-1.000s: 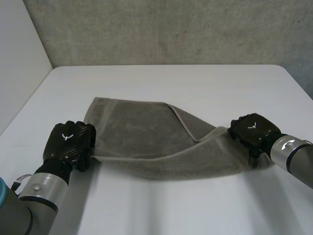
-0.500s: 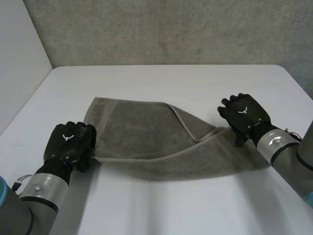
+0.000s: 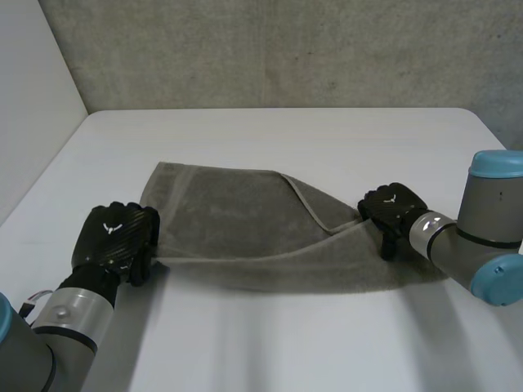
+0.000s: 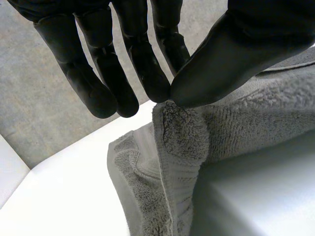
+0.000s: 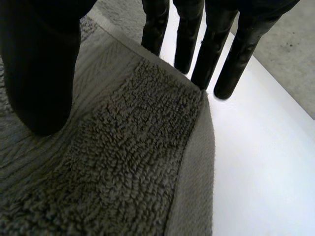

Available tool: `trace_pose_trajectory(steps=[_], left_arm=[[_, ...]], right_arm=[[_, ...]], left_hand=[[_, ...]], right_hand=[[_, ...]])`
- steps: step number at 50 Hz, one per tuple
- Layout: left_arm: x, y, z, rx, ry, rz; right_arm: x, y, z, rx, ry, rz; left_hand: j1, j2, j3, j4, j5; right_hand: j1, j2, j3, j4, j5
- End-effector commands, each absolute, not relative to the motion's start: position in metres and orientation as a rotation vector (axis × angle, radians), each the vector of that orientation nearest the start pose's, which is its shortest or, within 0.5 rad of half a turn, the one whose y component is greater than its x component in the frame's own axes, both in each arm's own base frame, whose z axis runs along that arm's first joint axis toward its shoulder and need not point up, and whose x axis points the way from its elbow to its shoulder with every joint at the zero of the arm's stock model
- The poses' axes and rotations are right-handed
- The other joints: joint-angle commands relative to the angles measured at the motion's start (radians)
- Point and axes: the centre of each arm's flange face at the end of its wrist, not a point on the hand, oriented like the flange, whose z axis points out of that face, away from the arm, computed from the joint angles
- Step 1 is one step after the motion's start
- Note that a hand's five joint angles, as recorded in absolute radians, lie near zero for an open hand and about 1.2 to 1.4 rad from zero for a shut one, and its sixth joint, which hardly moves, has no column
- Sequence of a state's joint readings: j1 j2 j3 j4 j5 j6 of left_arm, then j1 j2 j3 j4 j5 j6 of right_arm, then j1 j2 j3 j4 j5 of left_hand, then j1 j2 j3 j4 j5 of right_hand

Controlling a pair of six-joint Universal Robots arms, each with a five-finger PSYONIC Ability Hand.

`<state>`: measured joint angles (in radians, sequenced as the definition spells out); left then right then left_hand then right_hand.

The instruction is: Fold the towel.

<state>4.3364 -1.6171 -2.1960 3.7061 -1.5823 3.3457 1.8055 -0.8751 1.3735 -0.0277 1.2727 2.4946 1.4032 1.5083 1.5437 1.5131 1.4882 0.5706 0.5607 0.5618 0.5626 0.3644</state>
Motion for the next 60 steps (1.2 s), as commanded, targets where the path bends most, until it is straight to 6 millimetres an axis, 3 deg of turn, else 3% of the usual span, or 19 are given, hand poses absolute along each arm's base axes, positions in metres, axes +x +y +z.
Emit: trace_pose_trajectory(steps=[1,5,22,24,25,27,28,30,31,33,40,44,49,60], left_arm=[[-0.216,-0.195,0.167,0.679,2.324,-2.164],[-0.216,-0.195,0.166,0.680,2.327,-2.160],[-0.217,-0.196,0.167,0.681,2.324,-2.161],[-0.217,-0.196,0.166,0.683,2.324,-2.159],[-0.217,-0.196,0.166,0.683,2.324,-2.159],[-0.216,-0.197,0.167,0.679,2.322,-2.160],[-0.216,-0.197,0.167,0.679,2.322,-2.160],[-0.216,-0.198,0.166,0.675,2.321,-2.158],[-0.216,-0.198,0.166,0.675,2.321,-2.158],[-0.214,-0.200,0.166,0.663,2.321,-2.153],[-0.206,-0.221,0.170,0.578,2.252,-2.201],[-0.203,-0.232,0.167,0.548,2.220,-2.220],[-0.202,-0.247,0.151,0.533,2.244,-2.179],[-0.202,-0.245,0.136,0.564,2.320,-2.100]], right_arm=[[0.241,-0.340,0.122,-1.314,2.280,-1.674],[0.240,-0.337,0.122,-1.315,2.282,-1.669],[0.237,-0.327,0.130,-1.312,2.291,-1.665],[0.235,-0.327,0.148,-1.303,2.268,-1.727],[0.235,-0.327,0.148,-1.303,2.268,-1.727],[0.233,-0.325,0.178,-1.277,2.216,-1.833],[0.233,-0.325,0.178,-1.277,2.216,-1.834],[0.230,-0.320,0.215,-1.205,2.149,-1.949],[0.230,-0.320,0.215,-1.205,2.149,-1.949],[0.226,-0.313,0.247,-1.113,2.091,-2.038],[0.226,-0.288,0.282,-1.088,1.998,-2.068],[0.226,-0.279,0.285,-1.109,1.981,-2.037],[0.229,-0.274,0.282,-1.126,1.976,-2.019],[0.229,-0.275,0.278,-1.122,1.991,-2.009]], left_hand=[[-0.007,-0.112,-0.147,-0.117,-0.266],[-0.007,-0.112,-0.147,-0.117,-0.266],[-0.007,-0.112,-0.147,-0.117,-0.266],[-0.027,-0.132,-0.168,-0.137,-0.287],[-0.027,-0.132,-0.168,-0.137,-0.287],[-0.036,-0.141,-0.176,-0.146,-0.295],[-0.036,-0.141,-0.176,-0.146,-0.295],[-0.036,-0.141,-0.176,-0.146,-0.295],[-0.036,-0.141,-0.176,-0.146,-0.295],[-0.036,-0.141,-0.176,-0.146,-0.295],[-0.036,-0.141,-0.176,-0.146,-0.295],[-0.103,-0.209,-0.244,-0.213,-0.363],[-0.449,-0.554,-0.590,-0.559,-0.709],[-0.743,-0.849,-0.884,-0.853,-1.003]], right_hand=[[0.420,0.430,0.429,0.428,0.452],[0.536,0.546,0.545,0.544,0.568],[0.542,0.552,0.551,0.550,0.574],[0.824,0.834,0.833,0.832,0.855],[0.826,0.836,0.835,0.834,0.857],[0.826,0.836,0.835,0.834,0.857],[0.826,0.836,0.835,0.834,0.857],[0.826,0.836,0.835,0.834,0.857],[0.826,0.836,0.835,0.834,0.857],[0.826,0.836,0.835,0.834,0.857],[0.826,0.836,0.835,0.834,0.857],[0.826,0.836,0.835,0.834,0.857],[0.826,0.836,0.835,0.834,0.857],[0.826,0.836,0.835,0.834,0.857]])
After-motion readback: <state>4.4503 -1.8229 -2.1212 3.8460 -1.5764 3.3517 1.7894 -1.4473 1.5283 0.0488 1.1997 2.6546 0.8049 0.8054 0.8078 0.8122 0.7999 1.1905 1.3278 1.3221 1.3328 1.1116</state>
